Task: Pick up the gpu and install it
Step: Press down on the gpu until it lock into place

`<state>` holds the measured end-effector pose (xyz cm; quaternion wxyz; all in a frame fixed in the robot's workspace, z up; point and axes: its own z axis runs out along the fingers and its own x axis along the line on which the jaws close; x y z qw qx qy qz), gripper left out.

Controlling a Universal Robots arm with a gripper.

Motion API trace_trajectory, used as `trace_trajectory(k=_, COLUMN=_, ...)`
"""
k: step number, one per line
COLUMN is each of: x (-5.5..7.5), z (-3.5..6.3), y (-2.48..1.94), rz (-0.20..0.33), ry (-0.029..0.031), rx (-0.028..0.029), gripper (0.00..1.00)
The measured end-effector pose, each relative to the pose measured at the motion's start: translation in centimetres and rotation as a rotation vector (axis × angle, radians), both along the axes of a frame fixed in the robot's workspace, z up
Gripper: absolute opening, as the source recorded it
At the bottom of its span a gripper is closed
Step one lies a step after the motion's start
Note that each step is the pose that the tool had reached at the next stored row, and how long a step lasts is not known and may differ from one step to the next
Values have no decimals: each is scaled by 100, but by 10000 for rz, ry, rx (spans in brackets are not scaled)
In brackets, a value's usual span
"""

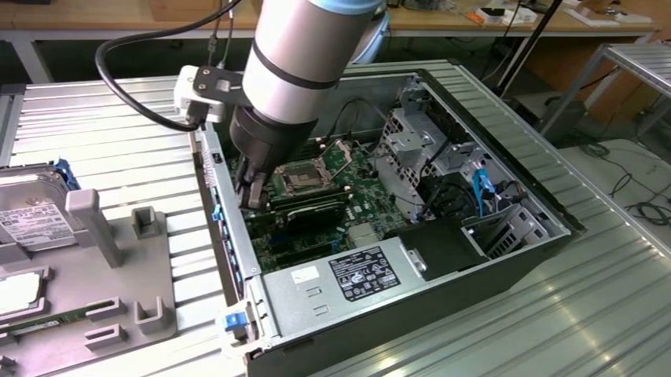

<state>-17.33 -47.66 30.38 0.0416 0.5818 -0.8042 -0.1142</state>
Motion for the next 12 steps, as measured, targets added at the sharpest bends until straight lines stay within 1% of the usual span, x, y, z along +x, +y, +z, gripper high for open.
trace_trajectory(k=9, x=-7, z=-24, y=-16, rz=3, ry=3, rx=-4, gripper=11)
trace_trajectory(k=12, x=-15, z=-42, y=-15, rz=0, ry=2, rx=21, gripper=11)
